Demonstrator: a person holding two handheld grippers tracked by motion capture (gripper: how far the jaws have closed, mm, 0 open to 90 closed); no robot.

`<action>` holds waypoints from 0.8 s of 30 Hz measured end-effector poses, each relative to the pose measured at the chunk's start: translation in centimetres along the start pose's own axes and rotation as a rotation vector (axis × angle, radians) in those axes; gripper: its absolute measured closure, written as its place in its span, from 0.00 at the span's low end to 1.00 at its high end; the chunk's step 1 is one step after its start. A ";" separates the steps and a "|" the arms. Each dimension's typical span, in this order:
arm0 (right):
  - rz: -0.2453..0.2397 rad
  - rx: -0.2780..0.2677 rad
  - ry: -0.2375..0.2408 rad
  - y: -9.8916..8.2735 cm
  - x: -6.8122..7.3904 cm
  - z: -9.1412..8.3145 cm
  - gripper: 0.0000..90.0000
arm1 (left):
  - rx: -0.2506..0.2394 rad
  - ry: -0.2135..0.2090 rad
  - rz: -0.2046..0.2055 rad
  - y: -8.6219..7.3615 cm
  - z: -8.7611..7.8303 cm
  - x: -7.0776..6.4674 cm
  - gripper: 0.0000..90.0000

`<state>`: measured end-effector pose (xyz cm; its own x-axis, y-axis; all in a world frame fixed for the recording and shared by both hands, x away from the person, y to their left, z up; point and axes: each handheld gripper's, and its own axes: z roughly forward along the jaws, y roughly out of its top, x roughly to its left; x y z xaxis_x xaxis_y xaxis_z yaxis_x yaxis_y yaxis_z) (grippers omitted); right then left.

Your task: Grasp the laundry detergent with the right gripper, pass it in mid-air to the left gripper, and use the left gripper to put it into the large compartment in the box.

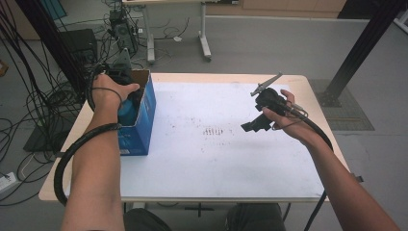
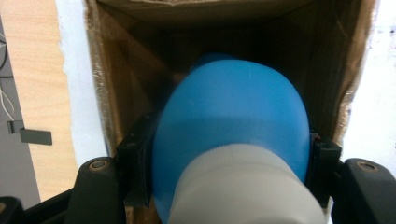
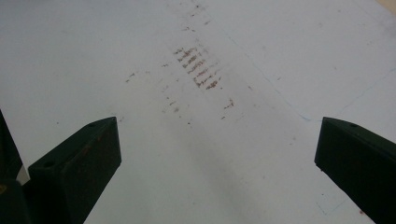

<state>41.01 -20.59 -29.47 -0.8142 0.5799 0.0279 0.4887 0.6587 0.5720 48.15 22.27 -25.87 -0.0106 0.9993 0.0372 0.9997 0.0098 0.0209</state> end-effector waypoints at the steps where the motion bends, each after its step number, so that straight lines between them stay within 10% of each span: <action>1: 0.001 0.001 0.000 0.0 0.0 0.0 0.00 | 0.002 -0.001 -0.003 0.0 0.2 0.0 0.40; 24: 0.014 -0.001 -0.018 -0.3 -0.4 -0.4 0.01 | 0.000 -0.022 0.004 0.1 1.3 0.5 0.40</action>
<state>41.02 -21.20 -29.30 -0.8016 0.5975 0.0207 0.4994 0.6500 0.5727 48.24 22.83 -27.16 -0.0061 0.9999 0.0157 0.9998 0.0058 0.0203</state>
